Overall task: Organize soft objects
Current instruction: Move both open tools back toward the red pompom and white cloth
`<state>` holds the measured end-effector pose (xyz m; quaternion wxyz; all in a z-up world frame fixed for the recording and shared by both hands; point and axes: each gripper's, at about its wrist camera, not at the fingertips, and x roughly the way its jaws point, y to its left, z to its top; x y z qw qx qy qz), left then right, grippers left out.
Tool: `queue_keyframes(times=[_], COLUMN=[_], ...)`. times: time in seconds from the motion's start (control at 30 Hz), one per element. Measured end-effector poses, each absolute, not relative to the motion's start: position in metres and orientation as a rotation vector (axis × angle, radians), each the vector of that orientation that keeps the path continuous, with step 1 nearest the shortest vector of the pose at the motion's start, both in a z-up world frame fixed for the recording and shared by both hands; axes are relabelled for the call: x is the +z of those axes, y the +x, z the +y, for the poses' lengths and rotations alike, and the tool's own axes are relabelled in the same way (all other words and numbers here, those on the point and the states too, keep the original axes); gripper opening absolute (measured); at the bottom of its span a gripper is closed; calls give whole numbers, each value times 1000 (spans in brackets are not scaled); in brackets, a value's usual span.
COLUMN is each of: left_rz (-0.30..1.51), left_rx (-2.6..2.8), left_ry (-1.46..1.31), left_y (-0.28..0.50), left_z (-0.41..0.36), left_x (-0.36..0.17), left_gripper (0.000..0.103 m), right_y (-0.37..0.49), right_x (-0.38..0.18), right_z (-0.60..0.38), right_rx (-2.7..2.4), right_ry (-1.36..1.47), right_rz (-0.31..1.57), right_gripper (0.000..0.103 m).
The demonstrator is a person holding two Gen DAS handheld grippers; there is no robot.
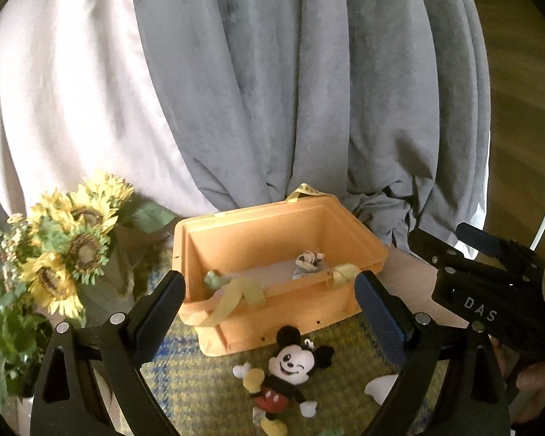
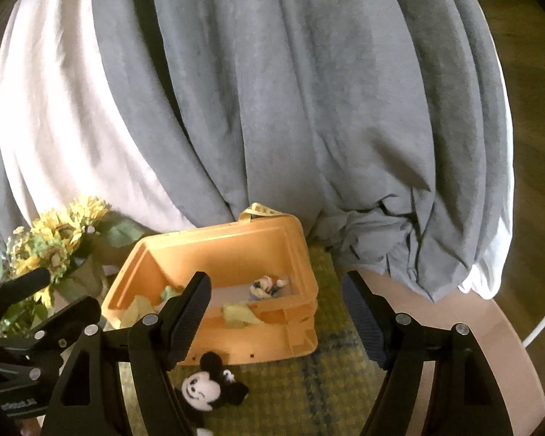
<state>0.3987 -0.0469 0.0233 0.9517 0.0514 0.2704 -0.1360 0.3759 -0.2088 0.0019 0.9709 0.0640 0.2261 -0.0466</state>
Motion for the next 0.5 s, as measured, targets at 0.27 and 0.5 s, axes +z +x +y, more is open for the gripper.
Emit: queue_keyframes(times=[0.27, 0.5], left_rz=[548, 574], left_rx=[-243, -218], left_ry=[97, 88], left_y=[362, 338], left_z=[-50, -58], left_x=[15, -4], left_gripper=[95, 95], right_y=[346, 325], right_x=[-5, -20], right_z=[-212, -222], right_rx=[-81, -64], right_ry=[113, 94], right_rz=[457, 479], right_gripper=[75, 75])
